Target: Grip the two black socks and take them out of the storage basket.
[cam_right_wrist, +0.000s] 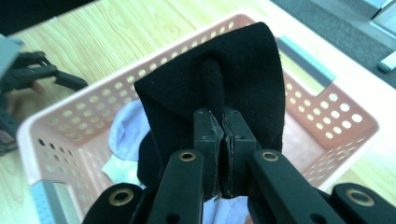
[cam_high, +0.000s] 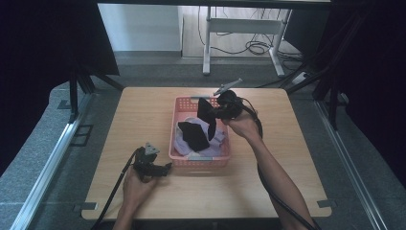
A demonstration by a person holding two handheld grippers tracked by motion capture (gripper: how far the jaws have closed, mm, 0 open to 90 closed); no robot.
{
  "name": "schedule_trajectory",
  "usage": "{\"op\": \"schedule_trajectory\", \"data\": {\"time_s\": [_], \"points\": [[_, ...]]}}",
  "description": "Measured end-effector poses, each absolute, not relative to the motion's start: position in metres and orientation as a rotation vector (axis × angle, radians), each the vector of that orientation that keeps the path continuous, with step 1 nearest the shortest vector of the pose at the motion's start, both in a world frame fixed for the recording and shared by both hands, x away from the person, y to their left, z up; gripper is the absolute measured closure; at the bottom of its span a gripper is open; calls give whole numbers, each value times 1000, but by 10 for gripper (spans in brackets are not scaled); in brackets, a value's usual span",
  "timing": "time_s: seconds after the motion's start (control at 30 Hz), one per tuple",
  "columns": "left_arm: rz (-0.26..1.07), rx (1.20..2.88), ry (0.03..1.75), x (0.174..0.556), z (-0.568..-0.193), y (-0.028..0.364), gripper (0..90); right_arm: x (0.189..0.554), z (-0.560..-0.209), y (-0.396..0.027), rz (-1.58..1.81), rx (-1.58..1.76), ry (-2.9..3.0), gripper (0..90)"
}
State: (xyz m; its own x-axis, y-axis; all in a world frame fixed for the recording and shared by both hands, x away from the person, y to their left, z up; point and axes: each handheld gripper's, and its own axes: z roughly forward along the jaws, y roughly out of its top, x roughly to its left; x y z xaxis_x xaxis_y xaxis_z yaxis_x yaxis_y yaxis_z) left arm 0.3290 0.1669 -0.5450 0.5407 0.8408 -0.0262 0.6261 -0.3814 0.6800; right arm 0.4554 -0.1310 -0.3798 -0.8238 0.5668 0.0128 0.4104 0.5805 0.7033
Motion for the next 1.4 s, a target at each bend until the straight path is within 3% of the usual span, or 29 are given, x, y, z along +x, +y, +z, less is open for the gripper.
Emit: {"op": "schedule_trajectory", "data": {"time_s": [0.73, 1.4], "points": [[431, 2133, 1180, 329, -545, 167, 104, 437, -325, -174, 1196, 792, 2484, 853], [430, 2120, 1187, 329, -545, 166, 104, 426, -323, -248, 1155, 930, 2354, 849]]}}
